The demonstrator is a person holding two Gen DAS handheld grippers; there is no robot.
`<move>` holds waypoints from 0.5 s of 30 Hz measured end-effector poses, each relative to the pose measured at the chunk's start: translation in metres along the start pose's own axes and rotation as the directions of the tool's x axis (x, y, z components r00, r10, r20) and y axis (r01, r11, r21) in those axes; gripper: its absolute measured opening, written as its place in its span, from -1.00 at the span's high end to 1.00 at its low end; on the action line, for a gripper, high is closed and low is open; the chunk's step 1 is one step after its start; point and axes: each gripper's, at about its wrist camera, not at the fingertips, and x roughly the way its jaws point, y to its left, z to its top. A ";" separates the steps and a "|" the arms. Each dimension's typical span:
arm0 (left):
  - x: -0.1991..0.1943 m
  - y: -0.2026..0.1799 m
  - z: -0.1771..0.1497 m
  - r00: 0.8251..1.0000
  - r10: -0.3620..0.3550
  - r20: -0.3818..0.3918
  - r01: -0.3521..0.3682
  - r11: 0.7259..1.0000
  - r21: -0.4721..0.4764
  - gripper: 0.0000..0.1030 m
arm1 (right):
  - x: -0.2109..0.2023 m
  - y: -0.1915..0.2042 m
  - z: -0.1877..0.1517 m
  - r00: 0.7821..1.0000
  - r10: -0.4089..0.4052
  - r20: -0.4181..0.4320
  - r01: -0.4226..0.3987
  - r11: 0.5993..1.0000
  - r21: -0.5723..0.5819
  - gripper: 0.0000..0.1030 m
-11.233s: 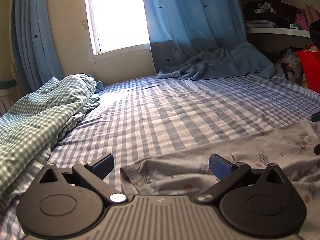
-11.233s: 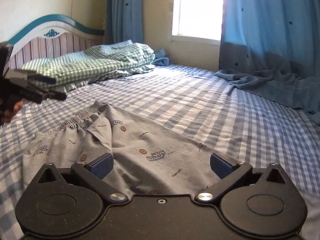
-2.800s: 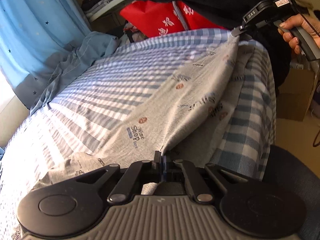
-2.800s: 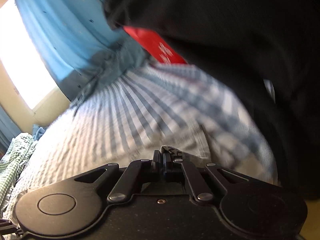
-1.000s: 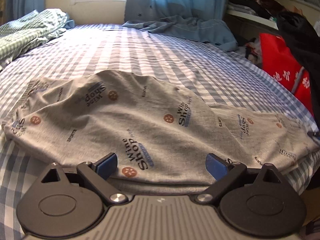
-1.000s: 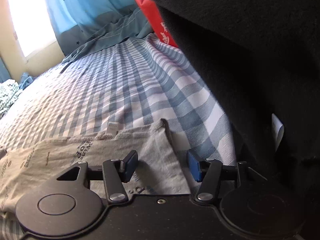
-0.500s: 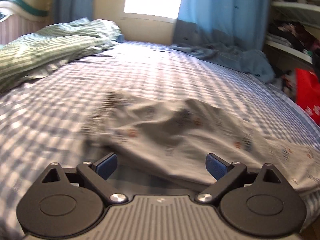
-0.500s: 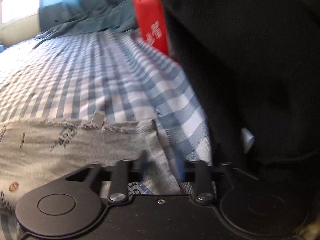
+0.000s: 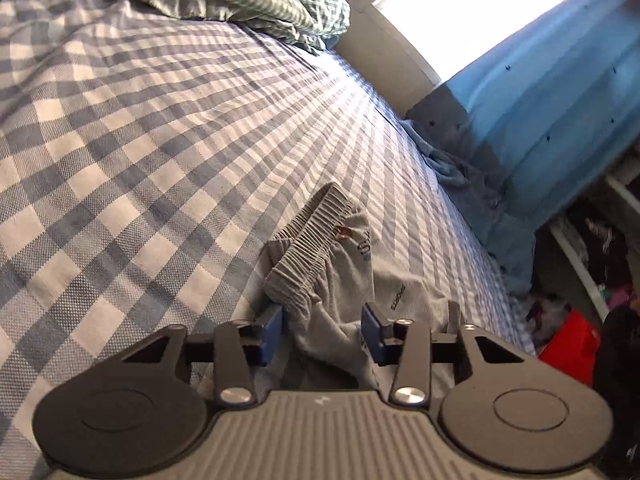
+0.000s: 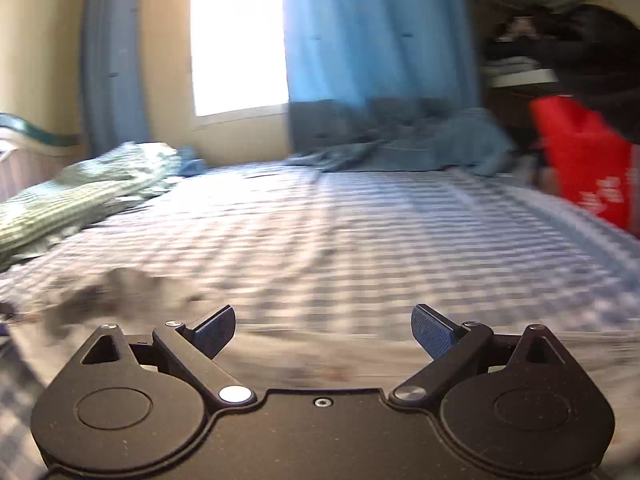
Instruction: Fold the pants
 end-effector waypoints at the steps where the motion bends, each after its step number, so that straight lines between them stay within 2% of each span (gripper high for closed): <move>1: 0.003 0.003 0.003 1.000 0.001 0.003 -0.001 1.000 -0.029 0.79 | 0.006 0.019 -0.002 0.999 0.039 -0.002 -0.039 0.999 -0.014 -0.85; 3: 0.003 0.002 0.004 0.999 0.025 0.037 -0.024 0.999 -0.022 0.85 | 0.016 0.052 -0.007 0.997 0.075 -0.007 -0.075 0.996 -0.044 -0.85; 4: -0.001 -0.004 0.003 0.997 0.029 0.068 -0.030 0.999 0.015 0.86 | 0.020 0.066 -0.010 0.996 0.084 -0.014 -0.085 0.995 -0.050 -0.85; 6: -0.010 -0.024 -0.001 0.989 0.026 0.149 -0.048 0.988 0.149 0.86 | 0.018 0.089 -0.014 0.995 0.100 -0.022 -0.101 0.994 -0.037 -0.85; 7: -0.014 -0.036 -0.005 0.983 0.029 0.184 -0.072 0.970 0.234 0.87 | 0.018 0.095 -0.016 0.994 0.107 -0.021 -0.108 0.994 -0.034 -0.85; 8: -0.015 -0.046 -0.010 0.977 0.047 0.208 -0.114 0.940 0.322 0.87 | 0.021 0.098 -0.018 0.994 0.110 -0.025 -0.111 0.993 -0.040 -0.85; 10: -0.009 -0.058 -0.019 0.967 0.103 0.233 -0.197 0.882 0.429 0.87 | 0.024 0.105 -0.024 0.994 0.094 -0.052 -0.097 0.993 -0.061 -0.85; 12: 0.002 -0.056 -0.022 0.966 0.149 0.210 -0.231 0.862 0.451 0.86 | 0.030 0.103 -0.029 0.993 0.084 -0.078 -0.089 0.994 -0.063 -0.85; 15: 0.008 -0.046 -0.025 0.968 0.185 0.168 -0.240 0.872 0.426 0.78 | 0.028 0.101 -0.032 0.993 0.089 -0.076 -0.092 0.995 -0.040 -0.85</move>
